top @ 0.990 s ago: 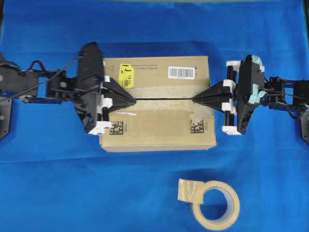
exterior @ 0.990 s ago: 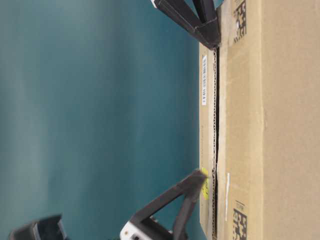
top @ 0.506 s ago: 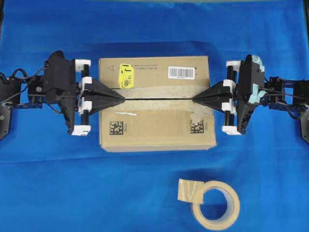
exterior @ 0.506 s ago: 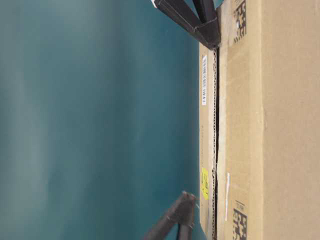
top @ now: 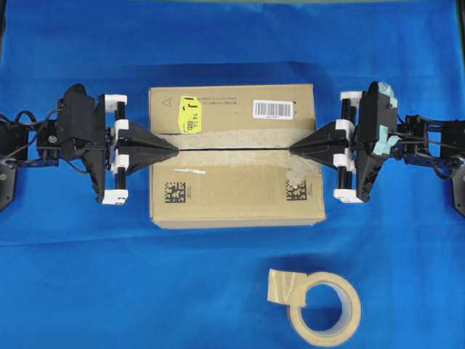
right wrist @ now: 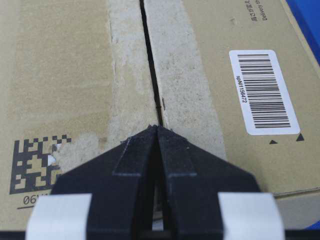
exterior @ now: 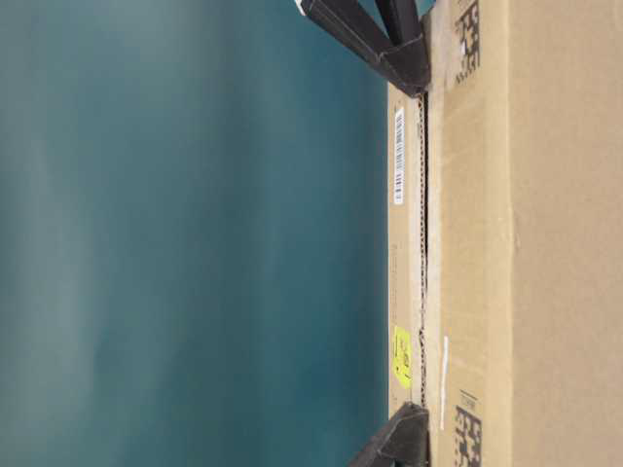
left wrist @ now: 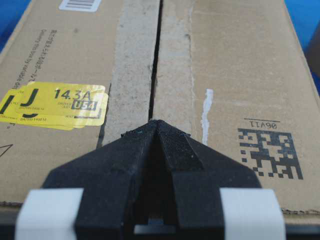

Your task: Close the cardboard box.

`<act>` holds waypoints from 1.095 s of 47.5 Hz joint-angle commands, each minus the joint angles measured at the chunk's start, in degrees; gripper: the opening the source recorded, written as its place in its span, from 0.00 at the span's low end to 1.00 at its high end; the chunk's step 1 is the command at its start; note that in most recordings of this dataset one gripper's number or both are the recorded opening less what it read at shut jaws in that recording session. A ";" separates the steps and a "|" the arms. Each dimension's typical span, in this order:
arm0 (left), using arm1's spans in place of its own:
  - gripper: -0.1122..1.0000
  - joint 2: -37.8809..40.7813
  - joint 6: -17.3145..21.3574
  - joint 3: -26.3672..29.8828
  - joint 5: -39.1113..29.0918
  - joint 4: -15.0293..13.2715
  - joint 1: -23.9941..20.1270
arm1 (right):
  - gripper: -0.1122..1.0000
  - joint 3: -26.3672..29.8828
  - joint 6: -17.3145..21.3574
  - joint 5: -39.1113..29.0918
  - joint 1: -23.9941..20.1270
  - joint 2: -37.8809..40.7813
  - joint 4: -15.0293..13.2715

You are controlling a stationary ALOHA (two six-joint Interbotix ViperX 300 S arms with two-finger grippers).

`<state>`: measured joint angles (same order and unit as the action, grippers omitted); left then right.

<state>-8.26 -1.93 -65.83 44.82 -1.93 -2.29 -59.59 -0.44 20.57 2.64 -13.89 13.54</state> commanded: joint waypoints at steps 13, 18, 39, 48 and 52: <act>0.10 0.53 0.00 0.26 0.44 -0.26 -0.09 | 0.10 0.88 0.00 0.79 0.26 -0.26 0.18; 0.10 0.79 -0.18 0.26 0.44 -0.26 -0.09 | 0.10 0.97 0.00 0.79 0.26 -0.26 0.18; 0.10 1.41 -0.97 0.70 0.44 -0.35 -0.09 | 0.10 0.88 -0.18 2.11 0.53 -0.35 0.18; 0.10 1.41 -1.05 0.79 0.44 -0.35 0.09 | 0.10 0.79 -0.18 2.20 0.62 -0.35 0.18; 0.10 1.49 -1.05 0.88 0.44 -0.26 0.18 | 0.10 0.79 -0.18 2.20 0.62 -0.35 0.18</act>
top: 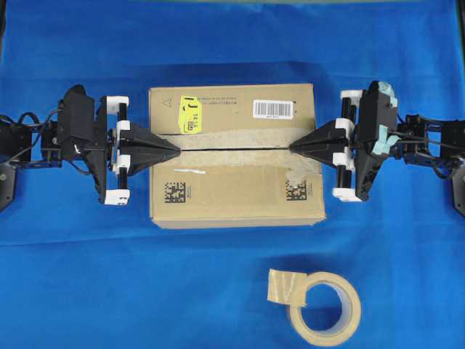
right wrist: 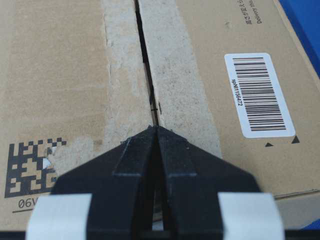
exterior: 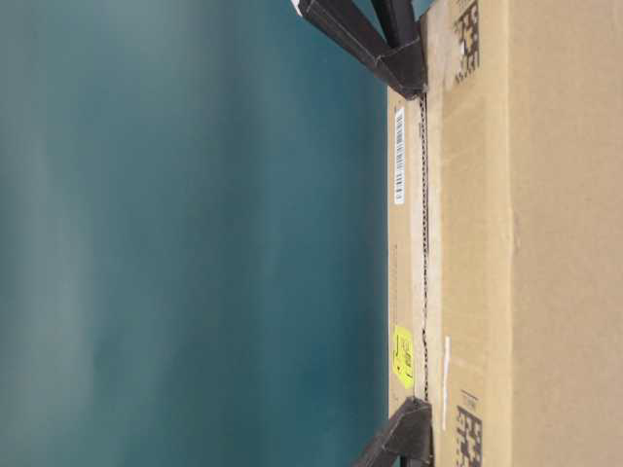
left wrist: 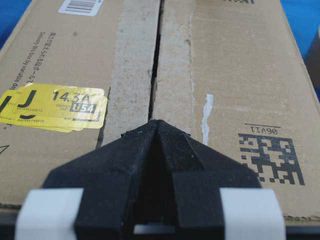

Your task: Close the cardboard box.

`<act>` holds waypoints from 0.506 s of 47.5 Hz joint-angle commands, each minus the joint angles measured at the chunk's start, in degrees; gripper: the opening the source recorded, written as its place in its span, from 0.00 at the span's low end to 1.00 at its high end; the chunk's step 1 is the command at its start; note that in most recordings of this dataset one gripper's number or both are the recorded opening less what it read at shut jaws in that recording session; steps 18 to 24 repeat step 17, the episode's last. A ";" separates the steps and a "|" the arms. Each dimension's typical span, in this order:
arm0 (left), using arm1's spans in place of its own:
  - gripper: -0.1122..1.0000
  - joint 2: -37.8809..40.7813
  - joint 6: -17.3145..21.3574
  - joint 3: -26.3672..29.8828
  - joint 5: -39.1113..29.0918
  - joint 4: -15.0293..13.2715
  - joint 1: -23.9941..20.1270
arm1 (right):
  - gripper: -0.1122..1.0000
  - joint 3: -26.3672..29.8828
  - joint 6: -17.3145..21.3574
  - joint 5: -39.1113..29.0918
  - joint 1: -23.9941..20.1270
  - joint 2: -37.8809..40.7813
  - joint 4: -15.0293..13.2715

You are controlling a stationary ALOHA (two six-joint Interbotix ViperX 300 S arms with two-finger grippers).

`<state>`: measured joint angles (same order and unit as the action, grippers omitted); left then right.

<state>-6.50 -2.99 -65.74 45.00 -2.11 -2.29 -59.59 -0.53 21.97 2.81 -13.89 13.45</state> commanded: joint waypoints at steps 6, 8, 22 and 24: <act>0.10 -0.26 0.00 0.70 0.26 -0.18 0.26 | 0.10 0.70 -0.09 0.79 0.44 -0.26 0.26; 0.10 -0.26 0.00 0.79 0.26 -0.09 0.35 | 0.10 0.62 -0.09 0.79 0.53 -0.35 0.26; 0.10 -0.26 -0.09 0.70 0.35 -0.09 0.26 | 0.10 0.35 -0.09 0.70 0.53 -0.35 0.26; 0.10 -0.26 -0.09 0.70 0.35 -0.09 0.26 | 0.10 0.35 -0.09 0.70 0.53 -0.35 0.26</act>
